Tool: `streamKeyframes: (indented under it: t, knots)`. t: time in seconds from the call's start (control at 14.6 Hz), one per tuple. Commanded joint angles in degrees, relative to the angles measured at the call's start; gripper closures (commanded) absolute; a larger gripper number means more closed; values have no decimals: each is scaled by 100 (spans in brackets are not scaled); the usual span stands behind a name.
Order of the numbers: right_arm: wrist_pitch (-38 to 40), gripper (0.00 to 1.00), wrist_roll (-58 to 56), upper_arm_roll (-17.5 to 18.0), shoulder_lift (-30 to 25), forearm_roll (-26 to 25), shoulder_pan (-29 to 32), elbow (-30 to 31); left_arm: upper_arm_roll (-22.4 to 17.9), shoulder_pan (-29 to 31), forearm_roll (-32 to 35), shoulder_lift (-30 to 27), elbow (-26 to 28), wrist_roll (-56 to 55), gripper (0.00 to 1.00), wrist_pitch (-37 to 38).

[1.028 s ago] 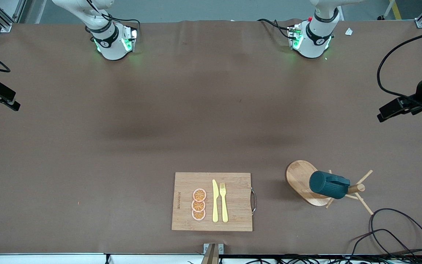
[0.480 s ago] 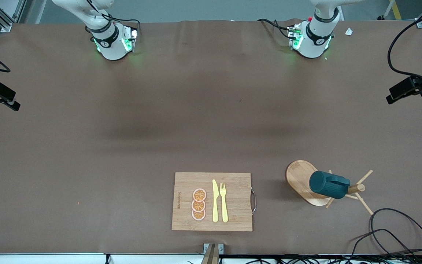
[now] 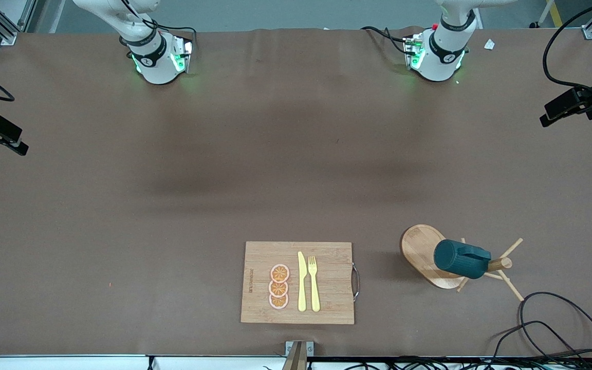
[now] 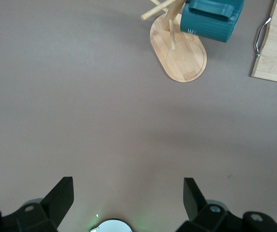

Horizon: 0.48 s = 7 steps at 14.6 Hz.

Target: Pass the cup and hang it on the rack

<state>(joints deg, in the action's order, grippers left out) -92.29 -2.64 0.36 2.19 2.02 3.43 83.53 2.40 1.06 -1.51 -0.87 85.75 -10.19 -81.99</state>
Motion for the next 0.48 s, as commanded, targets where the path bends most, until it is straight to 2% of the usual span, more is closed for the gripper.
streamKeyframes:
  t: [0.0,0.41]
  knots:
    - [45,0,62,69,27,53,88,-65,-21,-53,-51,-141,161,61,0,-133]
    - [36,0,62,60,27,45,88,-65,50,-10,11,-80,56,70,0,-186]
